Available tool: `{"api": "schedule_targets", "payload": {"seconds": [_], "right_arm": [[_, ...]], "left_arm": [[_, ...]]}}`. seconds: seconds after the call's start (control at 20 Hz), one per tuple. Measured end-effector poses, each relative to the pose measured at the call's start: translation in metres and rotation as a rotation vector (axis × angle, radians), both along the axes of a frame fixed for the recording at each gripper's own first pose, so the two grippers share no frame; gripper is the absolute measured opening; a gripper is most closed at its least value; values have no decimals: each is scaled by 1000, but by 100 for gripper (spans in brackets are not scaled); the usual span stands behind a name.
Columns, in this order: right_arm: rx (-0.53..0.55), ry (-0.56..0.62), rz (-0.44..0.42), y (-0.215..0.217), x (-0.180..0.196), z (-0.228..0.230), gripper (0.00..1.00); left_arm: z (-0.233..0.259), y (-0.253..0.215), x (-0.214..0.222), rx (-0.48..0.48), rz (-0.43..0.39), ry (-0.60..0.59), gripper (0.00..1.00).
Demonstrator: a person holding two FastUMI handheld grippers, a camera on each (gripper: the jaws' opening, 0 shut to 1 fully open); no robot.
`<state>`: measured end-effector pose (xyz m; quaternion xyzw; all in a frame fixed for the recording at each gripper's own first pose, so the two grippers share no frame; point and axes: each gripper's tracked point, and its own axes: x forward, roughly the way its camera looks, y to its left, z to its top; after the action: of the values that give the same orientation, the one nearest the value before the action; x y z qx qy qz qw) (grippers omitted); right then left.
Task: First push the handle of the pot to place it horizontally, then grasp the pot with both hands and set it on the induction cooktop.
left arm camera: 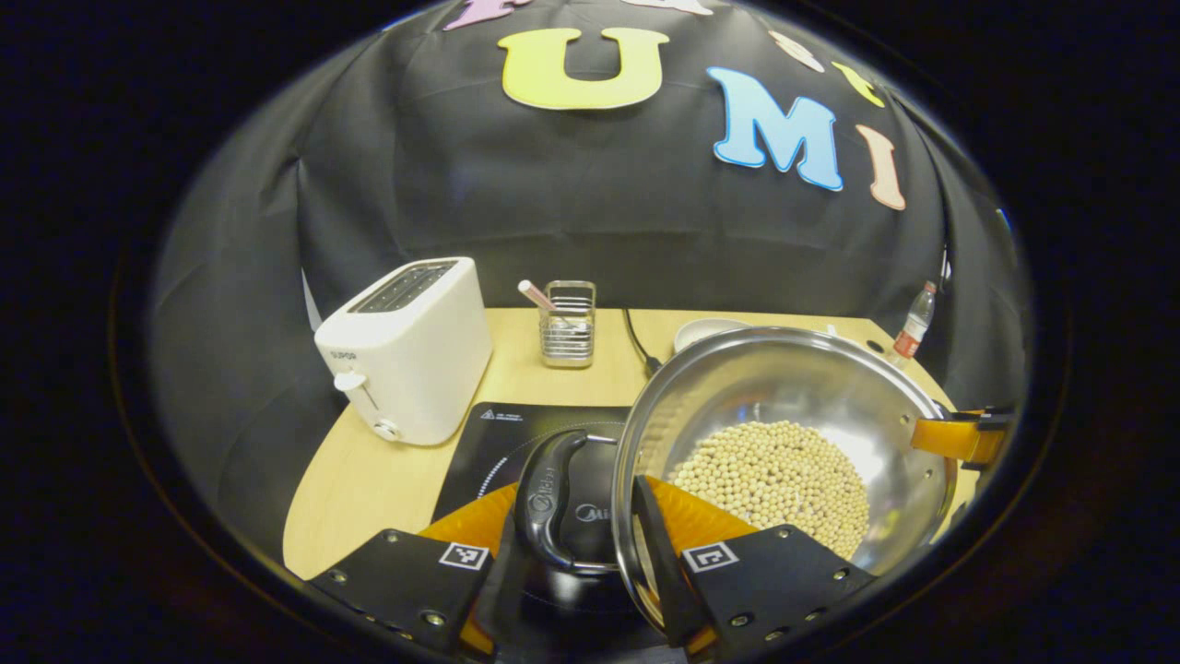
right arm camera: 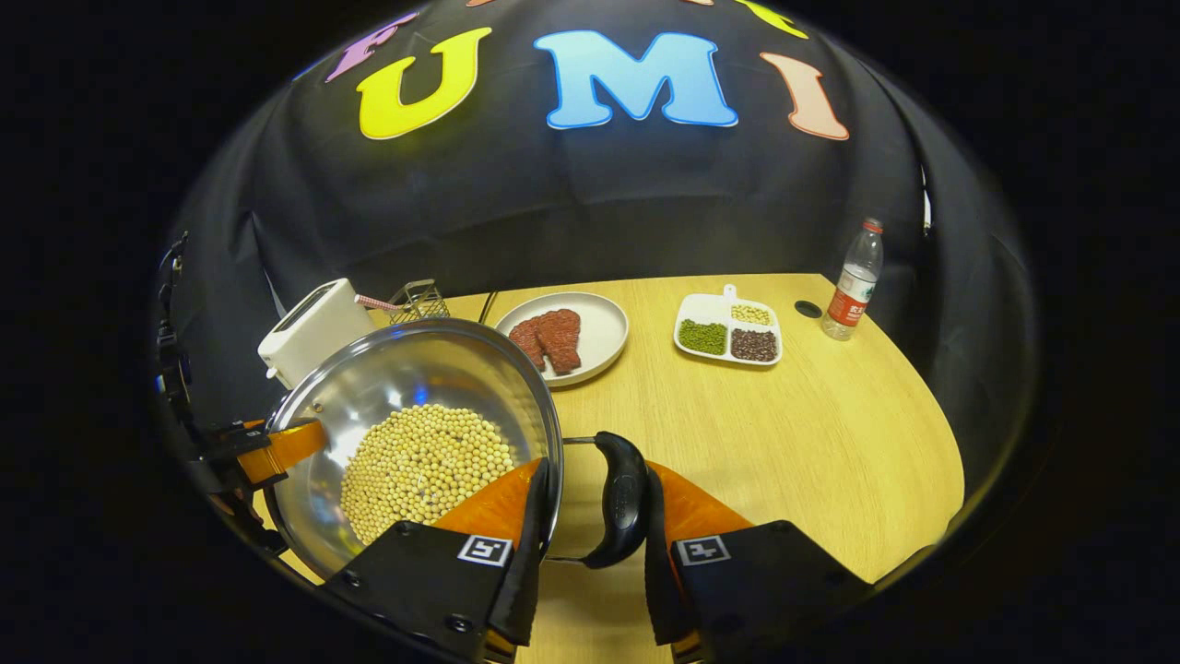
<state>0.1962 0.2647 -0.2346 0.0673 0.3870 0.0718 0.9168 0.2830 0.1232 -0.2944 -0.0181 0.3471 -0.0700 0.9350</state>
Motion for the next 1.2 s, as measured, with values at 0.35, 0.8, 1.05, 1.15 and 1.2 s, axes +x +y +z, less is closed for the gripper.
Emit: {"api": "schedule_targets", "payload": {"seconds": [0.35,0.8,1.05,1.15,1.2], "right_arm": [[12,22,24,51,14,-9,47],[21,33,45,94,21,-22,47],[32,28,42,102,25,-25,47],[33,23,46,102,25,-25,52],[36,15,53,102,25,-23,56]], "left_arm": [[-15,51,15,17,20,19,61],[-33,94,23,10,47,43,61],[-37,103,19,8,54,44,64],[-38,104,20,1,61,45,61],[-40,107,18,6,71,39,61]]}}
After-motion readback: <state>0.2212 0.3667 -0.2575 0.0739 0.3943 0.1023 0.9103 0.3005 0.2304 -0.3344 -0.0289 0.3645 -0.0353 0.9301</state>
